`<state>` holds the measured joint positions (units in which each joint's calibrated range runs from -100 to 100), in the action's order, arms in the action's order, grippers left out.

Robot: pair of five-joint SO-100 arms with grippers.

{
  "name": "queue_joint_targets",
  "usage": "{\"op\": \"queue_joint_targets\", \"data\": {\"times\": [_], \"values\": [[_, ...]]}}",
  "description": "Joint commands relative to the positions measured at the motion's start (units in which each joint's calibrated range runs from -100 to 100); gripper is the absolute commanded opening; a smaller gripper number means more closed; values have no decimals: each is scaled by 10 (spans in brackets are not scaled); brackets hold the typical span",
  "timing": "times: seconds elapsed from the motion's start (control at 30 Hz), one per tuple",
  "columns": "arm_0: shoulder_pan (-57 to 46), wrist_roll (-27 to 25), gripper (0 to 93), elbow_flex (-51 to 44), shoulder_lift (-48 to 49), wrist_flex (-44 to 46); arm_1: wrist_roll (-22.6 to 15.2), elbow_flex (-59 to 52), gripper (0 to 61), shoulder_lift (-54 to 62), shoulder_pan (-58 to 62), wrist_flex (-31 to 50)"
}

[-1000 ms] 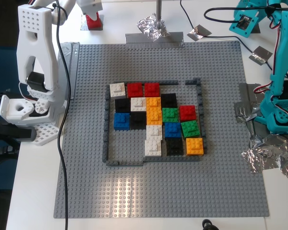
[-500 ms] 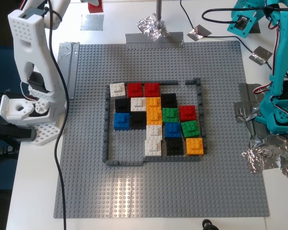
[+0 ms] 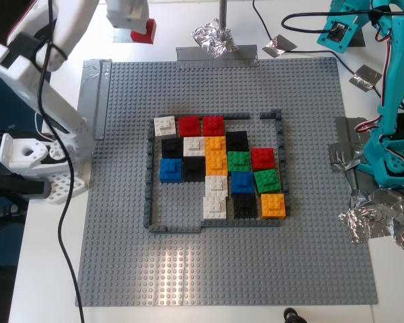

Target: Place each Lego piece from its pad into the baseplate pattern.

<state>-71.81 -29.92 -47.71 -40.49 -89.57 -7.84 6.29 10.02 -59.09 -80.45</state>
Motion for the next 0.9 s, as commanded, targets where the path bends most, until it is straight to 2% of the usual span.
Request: {"op": "queue_joint_targets", "data": {"times": [0.0, 0.1, 0.3, 0.47, 0.77, 0.87], "values": [[-1, -2, 175, -10, 38, 1, 19, -18, 3, 98, 49, -30], [-3, 0, 240, -10, 38, 1, 34, -60, 2, 129, 90, -48], [-2, -1, 225, -1, 72, -6, 50, -169, 2, 198, 221, -69], [-3, -2, 225, -1, 78, -4, 44, -238, 2, 242, 329, -111], [-6, -2, 225, -1, 69, -1, 38, -265, 2, 253, 530, -117], [-6, -2, 224, -8, 52, -1, 32, -266, 2, 251, 588, -96]]}}
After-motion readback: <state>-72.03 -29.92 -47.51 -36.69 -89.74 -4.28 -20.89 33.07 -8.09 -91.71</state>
